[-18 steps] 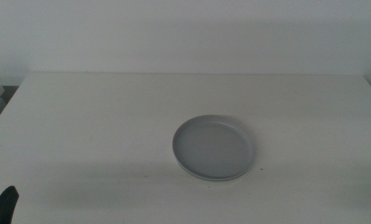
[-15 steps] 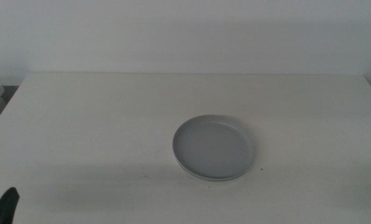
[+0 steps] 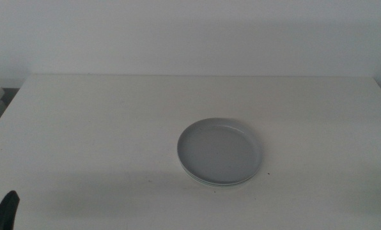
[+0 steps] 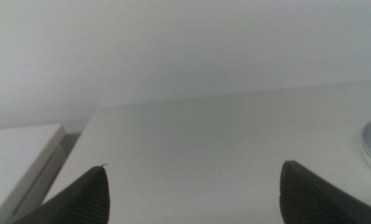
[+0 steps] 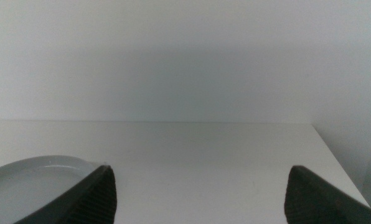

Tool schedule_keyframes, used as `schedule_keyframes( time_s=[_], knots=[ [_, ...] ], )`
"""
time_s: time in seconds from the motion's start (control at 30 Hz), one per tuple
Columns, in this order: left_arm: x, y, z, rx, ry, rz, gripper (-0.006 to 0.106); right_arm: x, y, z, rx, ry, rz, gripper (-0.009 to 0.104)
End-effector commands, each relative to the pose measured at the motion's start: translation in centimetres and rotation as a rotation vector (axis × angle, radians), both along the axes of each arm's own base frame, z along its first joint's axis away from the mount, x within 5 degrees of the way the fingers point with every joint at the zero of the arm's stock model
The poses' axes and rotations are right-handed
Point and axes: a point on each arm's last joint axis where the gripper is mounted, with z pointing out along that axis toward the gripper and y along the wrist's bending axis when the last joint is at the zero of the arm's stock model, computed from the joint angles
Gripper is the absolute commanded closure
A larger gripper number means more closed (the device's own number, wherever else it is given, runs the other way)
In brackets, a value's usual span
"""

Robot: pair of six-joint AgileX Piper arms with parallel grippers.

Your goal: Stack the three bowls on top of each other.

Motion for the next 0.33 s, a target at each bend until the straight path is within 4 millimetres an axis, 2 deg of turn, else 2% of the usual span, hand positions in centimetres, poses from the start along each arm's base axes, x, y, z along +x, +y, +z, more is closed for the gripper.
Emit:
schedule_keyframes(
  time_s=[0.0, 0.3],
  knots=[
    [0.01, 0.05, 0.36, -0.003, -0.042, 0.005, 0.007, -0.02, -0.03, -0.07, -0.007, -0.005, -0.005, 0.002],
    [0.01, 0.05, 0.36, -0.006, -0.042, 0.005, 0.007, -0.02, -0.03, -0.07, -0.007, -0.005, -0.005, 0.002]
  ],
)
